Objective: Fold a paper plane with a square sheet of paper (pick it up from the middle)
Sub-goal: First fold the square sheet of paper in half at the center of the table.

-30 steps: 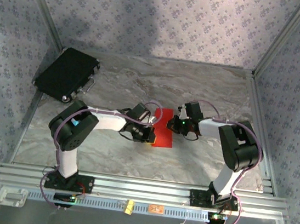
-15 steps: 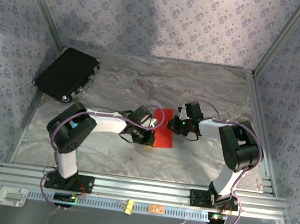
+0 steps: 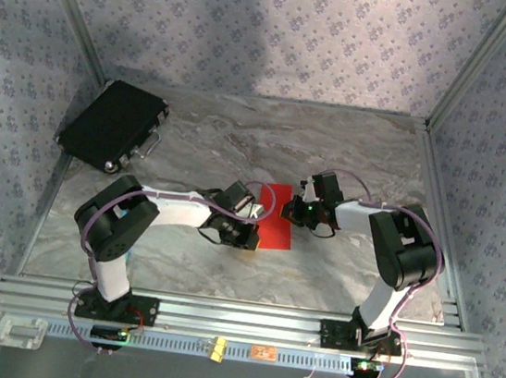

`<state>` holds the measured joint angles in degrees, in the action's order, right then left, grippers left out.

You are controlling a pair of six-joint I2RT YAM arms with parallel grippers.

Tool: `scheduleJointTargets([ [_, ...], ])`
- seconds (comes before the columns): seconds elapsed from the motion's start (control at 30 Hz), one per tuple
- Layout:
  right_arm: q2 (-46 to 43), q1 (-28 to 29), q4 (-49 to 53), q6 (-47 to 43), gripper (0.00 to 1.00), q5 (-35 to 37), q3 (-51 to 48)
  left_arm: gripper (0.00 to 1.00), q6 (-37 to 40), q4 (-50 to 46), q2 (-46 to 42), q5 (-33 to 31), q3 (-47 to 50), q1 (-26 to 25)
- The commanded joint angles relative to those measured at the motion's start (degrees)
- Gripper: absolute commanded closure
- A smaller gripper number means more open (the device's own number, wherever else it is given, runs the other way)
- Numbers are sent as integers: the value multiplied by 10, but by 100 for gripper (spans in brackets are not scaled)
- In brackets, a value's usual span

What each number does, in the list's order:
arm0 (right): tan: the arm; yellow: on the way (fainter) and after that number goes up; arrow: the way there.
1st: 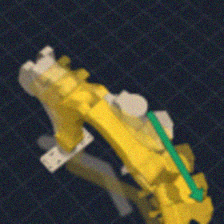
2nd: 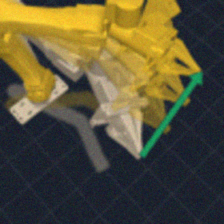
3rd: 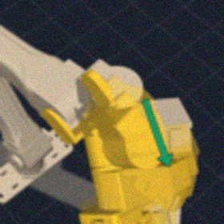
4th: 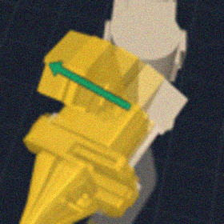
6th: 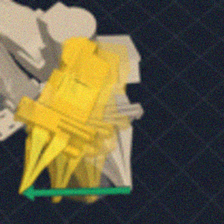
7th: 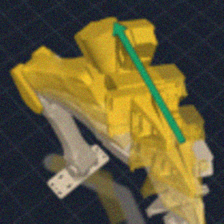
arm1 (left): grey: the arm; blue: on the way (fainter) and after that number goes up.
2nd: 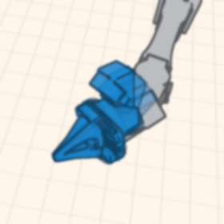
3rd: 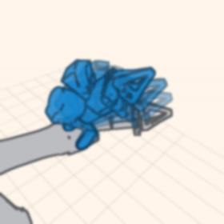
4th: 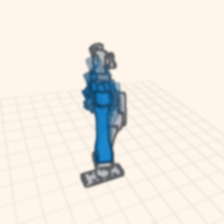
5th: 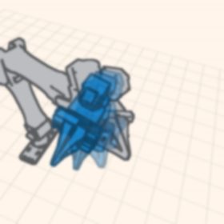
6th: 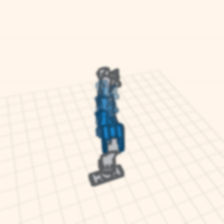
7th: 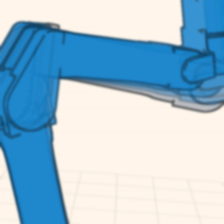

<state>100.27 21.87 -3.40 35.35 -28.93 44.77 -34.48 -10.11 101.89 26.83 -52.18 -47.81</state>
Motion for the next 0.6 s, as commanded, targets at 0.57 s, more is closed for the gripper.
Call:
scheduleJointTargets([
  [0.57,25,-10,99,1,100,73,-23,91,-20,-14,37,80,-143,109],
])
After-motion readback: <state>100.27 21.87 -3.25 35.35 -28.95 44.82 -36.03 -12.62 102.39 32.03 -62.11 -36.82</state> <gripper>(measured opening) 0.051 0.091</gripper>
